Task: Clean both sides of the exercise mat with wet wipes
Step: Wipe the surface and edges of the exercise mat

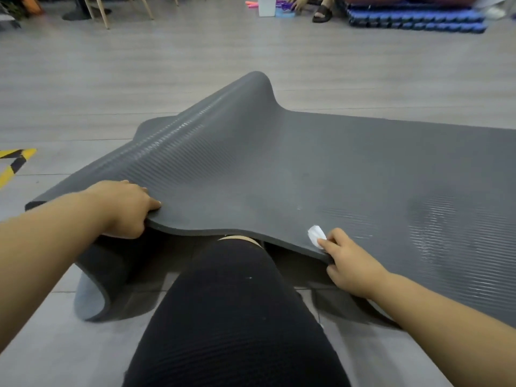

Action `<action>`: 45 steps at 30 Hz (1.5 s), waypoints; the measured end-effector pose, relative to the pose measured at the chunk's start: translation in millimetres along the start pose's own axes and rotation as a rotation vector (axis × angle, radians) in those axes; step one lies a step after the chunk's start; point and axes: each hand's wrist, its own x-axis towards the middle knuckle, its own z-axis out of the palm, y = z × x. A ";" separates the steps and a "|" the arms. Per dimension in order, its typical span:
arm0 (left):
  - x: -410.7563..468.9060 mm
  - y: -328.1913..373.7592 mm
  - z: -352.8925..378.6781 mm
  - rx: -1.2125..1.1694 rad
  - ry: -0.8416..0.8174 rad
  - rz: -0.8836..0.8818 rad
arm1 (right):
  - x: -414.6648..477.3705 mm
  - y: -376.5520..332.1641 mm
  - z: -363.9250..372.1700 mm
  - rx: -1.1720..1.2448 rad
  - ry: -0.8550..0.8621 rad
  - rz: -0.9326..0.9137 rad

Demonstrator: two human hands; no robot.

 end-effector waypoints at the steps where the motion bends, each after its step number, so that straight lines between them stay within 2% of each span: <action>1: 3.1 1.3 -9.8 -0.019 -0.015 0.035 | -4.4 1.2 -2.8 0.026 -0.024 -0.003; 4: 19.5 14.2 -38.8 -0.057 -0.018 0.155 | -19.6 8.8 -13.4 0.092 -0.066 0.016; 9: 47.6 74.1 -94.2 -0.087 0.136 0.261 | -33.4 30.0 -26.7 0.067 0.077 0.109; 11: 59.2 100.5 -107.0 -0.016 0.212 0.289 | -36.6 35.9 -32.4 0.035 0.109 0.118; 18: 74.8 171.0 -149.2 0.365 0.292 0.476 | -50.4 79.2 -29.5 -0.024 0.191 0.220; 21: 83.3 197.6 -157.3 0.431 0.265 0.526 | -63.4 110.7 -19.6 -0.059 0.165 0.254; 25: 101.2 237.0 -156.7 0.484 0.192 0.602 | -78.3 160.8 -3.2 -0.095 0.178 0.396; 29: 133.5 276.0 -154.5 0.405 0.175 0.616 | -83.1 204.1 6.2 0.068 0.245 0.680; 32: 162.5 301.0 -144.0 0.238 0.167 0.557 | -75.3 226.2 9.2 0.183 0.279 0.877; 39: 211.8 318.1 -107.5 -0.003 0.160 0.409 | -4.1 264.4 7.2 0.285 0.348 1.016; 41: 224.5 318.5 -98.0 -0.046 0.147 0.378 | 23.6 266.6 8.6 0.365 0.386 1.032; 43: 232.4 318.5 -85.4 -0.089 0.116 0.379 | 49.5 259.0 14.2 0.349 0.396 0.957; 45: 234.4 315.6 -76.6 -0.134 0.142 0.392 | 68.9 236.6 23.1 0.260 0.336 0.696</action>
